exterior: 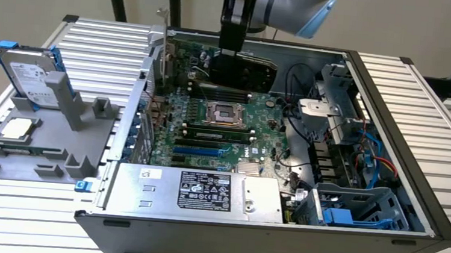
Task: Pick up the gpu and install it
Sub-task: 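Insert the gpu into the slot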
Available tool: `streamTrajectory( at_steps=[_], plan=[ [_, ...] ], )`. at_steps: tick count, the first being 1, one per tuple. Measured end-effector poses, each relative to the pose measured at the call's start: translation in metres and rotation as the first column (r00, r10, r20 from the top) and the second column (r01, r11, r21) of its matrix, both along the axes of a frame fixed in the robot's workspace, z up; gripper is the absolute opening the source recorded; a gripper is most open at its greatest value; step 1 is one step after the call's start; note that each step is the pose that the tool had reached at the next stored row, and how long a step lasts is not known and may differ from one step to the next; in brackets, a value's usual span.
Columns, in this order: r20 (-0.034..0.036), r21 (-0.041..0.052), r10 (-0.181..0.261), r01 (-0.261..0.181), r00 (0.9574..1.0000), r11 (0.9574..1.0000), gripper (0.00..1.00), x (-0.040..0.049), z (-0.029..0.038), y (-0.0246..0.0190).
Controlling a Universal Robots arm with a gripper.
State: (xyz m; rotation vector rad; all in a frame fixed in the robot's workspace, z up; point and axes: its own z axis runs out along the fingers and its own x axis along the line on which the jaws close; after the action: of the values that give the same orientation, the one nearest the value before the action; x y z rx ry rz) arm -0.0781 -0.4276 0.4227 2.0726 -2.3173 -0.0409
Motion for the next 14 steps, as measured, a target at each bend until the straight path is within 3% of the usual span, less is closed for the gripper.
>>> streamTrajectory(
  at_steps=[14],
  plan=[
    [0.0000, 0.0000, 0.097, -0.097, 0.9953, 0.9953, 0.00, 0.0000, 0.0000, 0.0000]
  ],
)
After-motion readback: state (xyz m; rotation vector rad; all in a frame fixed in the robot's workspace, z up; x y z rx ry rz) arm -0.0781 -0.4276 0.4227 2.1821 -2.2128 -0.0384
